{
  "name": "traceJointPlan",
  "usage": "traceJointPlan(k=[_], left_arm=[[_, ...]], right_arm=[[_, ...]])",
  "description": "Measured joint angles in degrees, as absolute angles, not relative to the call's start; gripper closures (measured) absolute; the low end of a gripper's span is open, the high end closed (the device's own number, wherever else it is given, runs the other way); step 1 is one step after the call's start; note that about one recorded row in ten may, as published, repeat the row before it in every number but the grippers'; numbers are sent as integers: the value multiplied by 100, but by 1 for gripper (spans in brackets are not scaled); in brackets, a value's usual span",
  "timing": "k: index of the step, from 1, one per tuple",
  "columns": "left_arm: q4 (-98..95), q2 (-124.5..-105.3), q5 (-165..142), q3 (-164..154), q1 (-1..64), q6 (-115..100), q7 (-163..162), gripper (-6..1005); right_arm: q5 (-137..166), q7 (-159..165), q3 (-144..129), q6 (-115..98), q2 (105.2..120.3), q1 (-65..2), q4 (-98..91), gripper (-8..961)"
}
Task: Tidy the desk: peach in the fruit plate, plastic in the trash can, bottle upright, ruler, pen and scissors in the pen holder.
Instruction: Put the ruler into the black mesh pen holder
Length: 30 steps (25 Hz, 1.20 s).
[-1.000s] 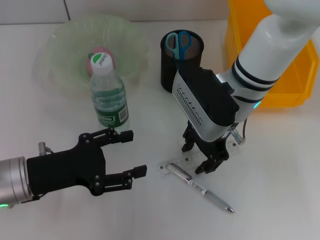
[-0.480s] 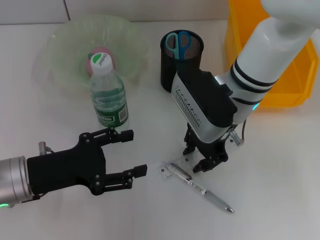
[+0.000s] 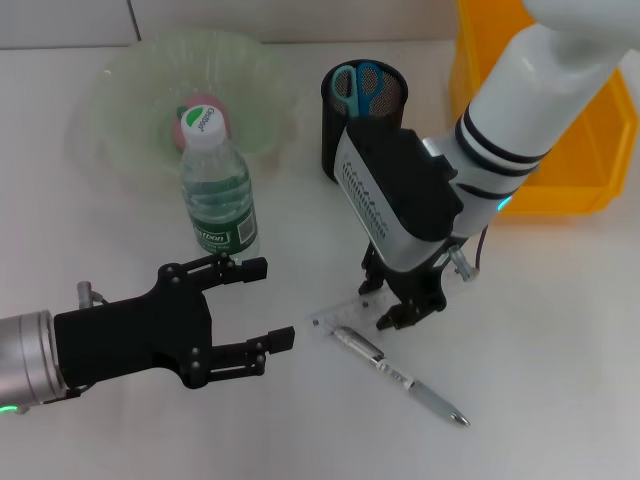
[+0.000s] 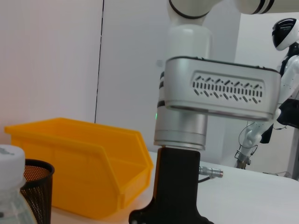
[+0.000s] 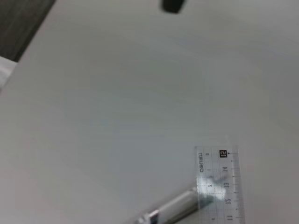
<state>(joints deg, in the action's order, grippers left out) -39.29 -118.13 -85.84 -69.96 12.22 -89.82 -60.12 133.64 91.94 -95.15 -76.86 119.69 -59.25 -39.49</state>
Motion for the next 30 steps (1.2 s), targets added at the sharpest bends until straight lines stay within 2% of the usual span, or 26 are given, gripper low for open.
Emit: traceJointPlan(k=[4,12,14,20,25,30], left_arm=[[-3939,-11813,-8578,-6964,1222,-8992,-6006,200],[-3947,-11812,-8596,-6774,1211,-9164,-5955,200],[-3945,-11812,-8604,-6769,1212,-9168,-5954,200],[-3924,-11822,-8608,-6768,1216,-9180,-5947,200],[-3911,-11828,-8611,-6796,1242,-9189,-5945,200],[-3913,-11830,-8614,-6794,1262,-9204,-5942,200]], right_arm=[[13724,9492,-8771,-7983,11902,-5644,-4520,562],[14171,10504,-7225,-8319,11924,-4763,-6360,557],[13740,10902,-6776,-8285,11944,-4375,-7231,553],[11724,10925,-6297,-7577,11944,-3676,-7891,541],[9017,9136,-6325,-6502,11943,-3353,-6554,531],[6692,6670,-6313,-6472,11933,-3800,-3937,521]])
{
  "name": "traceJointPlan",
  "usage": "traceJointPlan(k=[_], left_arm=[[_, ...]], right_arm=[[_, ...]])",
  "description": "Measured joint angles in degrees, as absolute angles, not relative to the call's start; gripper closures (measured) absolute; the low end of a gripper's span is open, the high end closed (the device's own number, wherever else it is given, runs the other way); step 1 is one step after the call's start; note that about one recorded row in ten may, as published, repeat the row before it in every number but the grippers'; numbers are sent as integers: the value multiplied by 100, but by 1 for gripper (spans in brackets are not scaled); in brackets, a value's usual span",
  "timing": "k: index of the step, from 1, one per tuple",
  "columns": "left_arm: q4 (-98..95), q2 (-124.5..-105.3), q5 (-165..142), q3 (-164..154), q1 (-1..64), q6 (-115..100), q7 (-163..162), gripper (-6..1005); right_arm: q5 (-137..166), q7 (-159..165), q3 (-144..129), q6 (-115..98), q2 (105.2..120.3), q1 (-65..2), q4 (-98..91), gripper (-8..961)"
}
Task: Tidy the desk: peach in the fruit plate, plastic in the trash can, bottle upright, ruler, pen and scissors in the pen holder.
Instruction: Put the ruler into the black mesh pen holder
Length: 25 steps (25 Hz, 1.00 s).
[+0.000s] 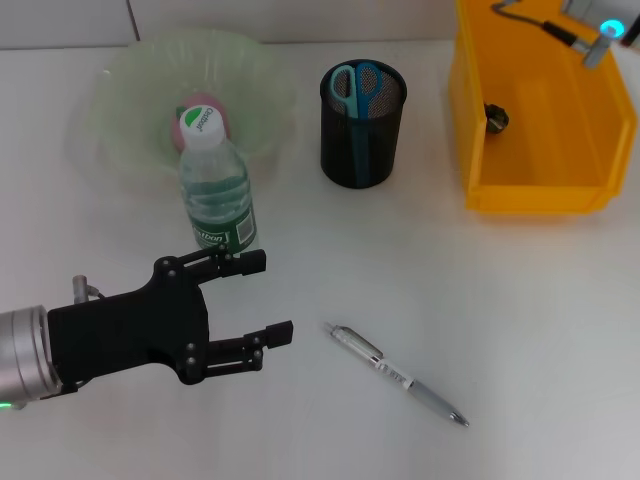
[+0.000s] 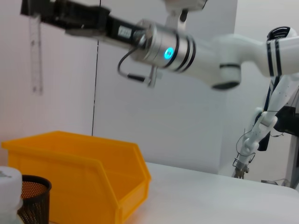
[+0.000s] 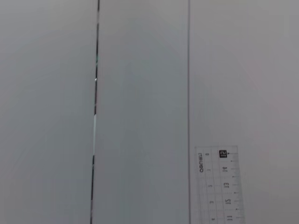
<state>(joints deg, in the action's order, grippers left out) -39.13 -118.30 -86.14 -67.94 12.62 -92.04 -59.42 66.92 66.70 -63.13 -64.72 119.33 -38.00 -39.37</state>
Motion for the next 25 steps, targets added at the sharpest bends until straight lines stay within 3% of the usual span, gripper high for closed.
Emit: traceJointPlan(k=[6,25], left_arm=[[-3895,-11830,-8614,-6801,1260,-9211,-5940,200],[-3865,-11836,-8613,-6776,1246,-9210,-5718,200]], right_arm=[[5964,5416,-6275,-6234,11960,-4414,-2010,509],[5875,5175,-6301,-5737,11991,-4510,-1316,470]])
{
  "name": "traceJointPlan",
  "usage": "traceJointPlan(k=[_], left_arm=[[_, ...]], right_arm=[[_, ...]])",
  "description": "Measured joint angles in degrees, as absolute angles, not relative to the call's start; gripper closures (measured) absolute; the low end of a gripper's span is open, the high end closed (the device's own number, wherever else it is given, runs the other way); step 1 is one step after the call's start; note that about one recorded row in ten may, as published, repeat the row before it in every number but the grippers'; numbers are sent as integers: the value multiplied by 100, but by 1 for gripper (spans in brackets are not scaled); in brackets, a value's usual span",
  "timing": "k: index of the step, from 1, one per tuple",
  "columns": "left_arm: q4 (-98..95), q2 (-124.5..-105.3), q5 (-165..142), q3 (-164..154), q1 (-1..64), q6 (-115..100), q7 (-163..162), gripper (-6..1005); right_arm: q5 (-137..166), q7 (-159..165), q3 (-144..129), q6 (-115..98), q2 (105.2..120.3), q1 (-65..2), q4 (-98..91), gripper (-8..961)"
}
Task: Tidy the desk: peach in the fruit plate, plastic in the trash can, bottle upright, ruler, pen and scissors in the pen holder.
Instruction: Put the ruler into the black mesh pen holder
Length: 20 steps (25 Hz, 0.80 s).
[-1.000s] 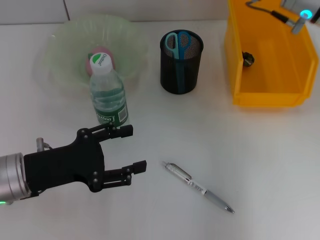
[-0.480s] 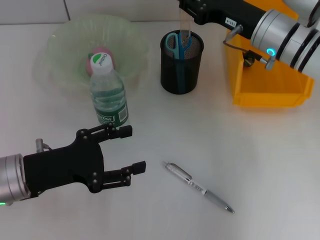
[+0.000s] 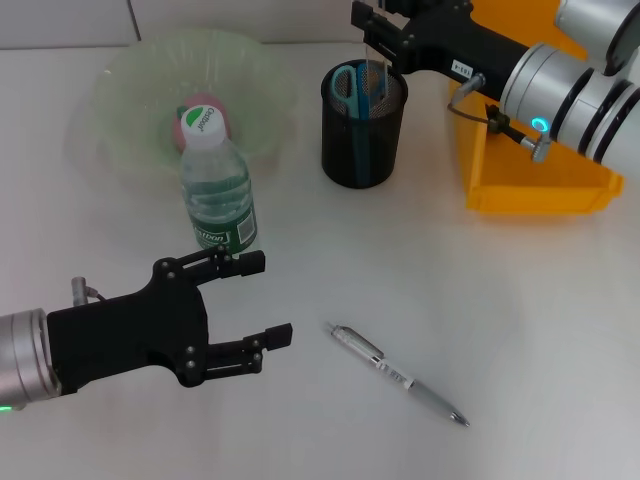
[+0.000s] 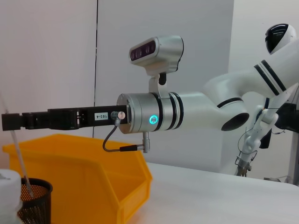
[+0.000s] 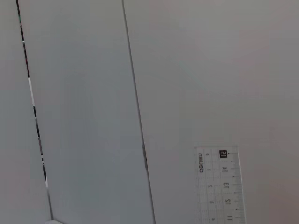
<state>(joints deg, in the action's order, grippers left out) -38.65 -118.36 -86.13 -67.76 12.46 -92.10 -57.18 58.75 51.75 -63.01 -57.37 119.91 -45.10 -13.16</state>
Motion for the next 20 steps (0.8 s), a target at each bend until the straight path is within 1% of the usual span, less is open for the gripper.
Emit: traceJointPlan(k=[20], left_arm=[[-3858,-11839,-8604,-6776,1215,-9210,-5662,200]], right_arm=[[5870,4992,-6303,-5891,11988,-4385,-1256,430]])
